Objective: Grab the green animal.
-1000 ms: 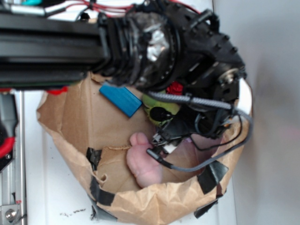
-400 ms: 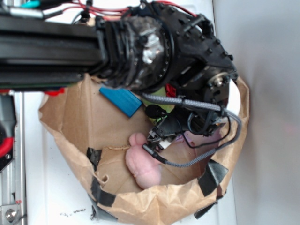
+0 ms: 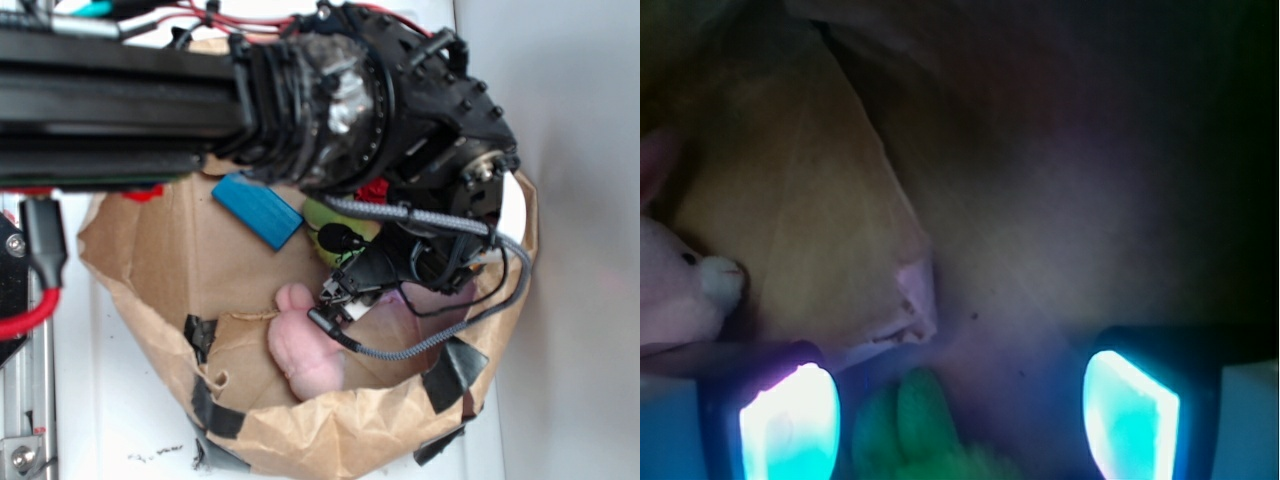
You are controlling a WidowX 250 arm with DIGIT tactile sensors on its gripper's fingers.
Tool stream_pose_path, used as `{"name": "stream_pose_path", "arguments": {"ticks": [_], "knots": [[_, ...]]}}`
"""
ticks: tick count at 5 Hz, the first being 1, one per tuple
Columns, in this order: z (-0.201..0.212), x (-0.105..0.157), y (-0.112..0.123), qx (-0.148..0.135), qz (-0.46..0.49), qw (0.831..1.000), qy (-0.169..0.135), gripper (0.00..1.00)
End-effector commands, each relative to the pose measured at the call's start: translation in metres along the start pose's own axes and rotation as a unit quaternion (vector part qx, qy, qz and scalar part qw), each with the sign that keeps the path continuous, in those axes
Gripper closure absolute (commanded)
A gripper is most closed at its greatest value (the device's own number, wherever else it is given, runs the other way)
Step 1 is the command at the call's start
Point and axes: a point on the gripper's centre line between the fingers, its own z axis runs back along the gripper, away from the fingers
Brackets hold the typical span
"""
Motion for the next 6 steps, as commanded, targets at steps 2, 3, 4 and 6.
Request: {"name": "stream_pose_path", "arguments": {"ticks": [2,3,4,6], "knots": [[0.065,-0.017,-0.004,0.040,0.004,0.997,-0.068,0.00],[0.101,-0.052,-0.025,0.039,0.017,0.996,-0.075,0.00],[0.109,-0.057,-0.016,0.038,0.026,0.996,-0.082,0.00],[0.095,-0.058,-0.009,0.066,0.031,0.995,-0.072,0.00]]}}
